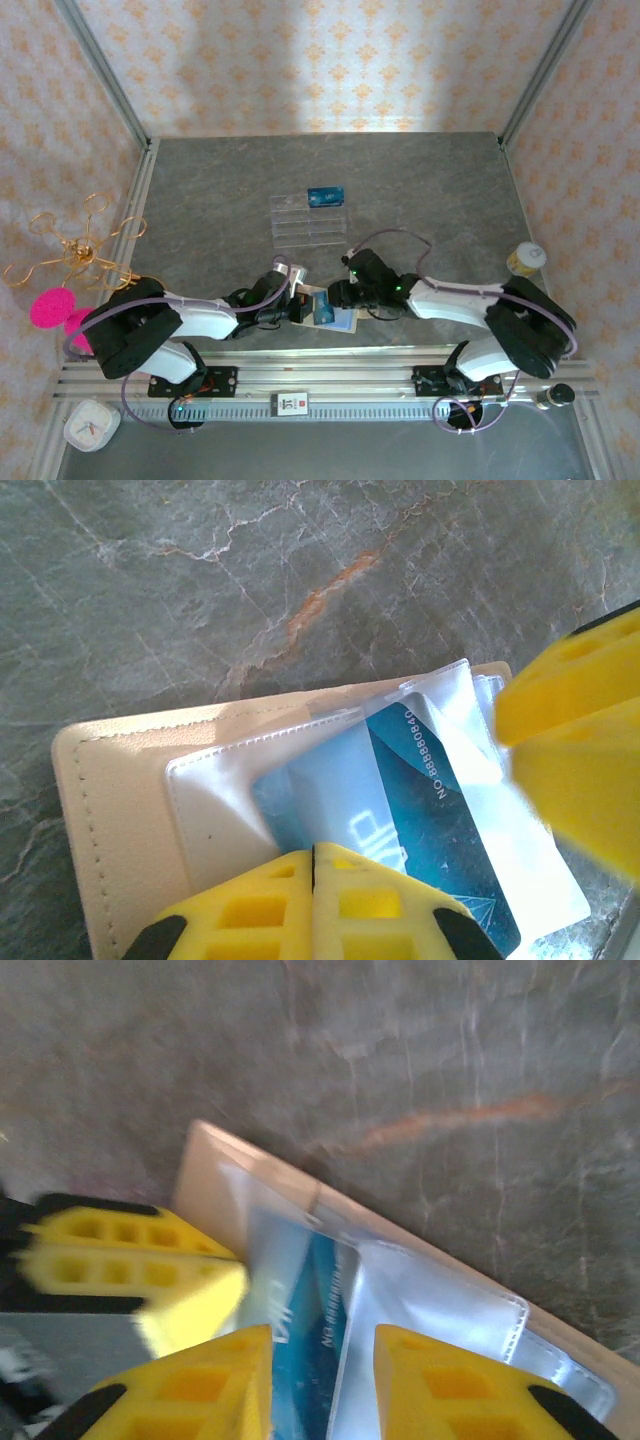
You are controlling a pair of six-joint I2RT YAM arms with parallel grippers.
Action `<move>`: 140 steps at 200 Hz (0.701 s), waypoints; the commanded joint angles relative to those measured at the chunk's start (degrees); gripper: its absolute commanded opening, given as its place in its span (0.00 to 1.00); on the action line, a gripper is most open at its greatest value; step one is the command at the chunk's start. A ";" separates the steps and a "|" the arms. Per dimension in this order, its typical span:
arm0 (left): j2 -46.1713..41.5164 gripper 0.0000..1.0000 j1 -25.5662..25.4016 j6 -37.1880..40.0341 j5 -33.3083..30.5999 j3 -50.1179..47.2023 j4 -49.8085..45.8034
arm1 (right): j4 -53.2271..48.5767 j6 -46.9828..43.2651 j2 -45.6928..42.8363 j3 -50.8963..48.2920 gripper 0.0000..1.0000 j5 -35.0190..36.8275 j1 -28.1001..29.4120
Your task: Take the credit cards out of the card holder
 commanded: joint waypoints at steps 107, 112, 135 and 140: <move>1.41 0.00 0.48 -0.11 1.22 -2.12 2.25 | -4.66 -8.82 5.44 4.07 0.35 4.48 -1.94; 1.41 0.00 0.41 -0.03 1.22 -2.11 2.29 | -4.64 -9.21 5.76 4.13 0.35 3.78 -2.12; 1.68 0.00 0.46 0.01 1.44 -2.13 2.61 | -4.86 -10.50 6.14 4.54 0.35 1.53 -2.46; 1.76 0.00 0.43 0.02 1.48 -2.15 2.71 | -4.88 -10.56 6.23 4.59 0.35 1.09 -2.48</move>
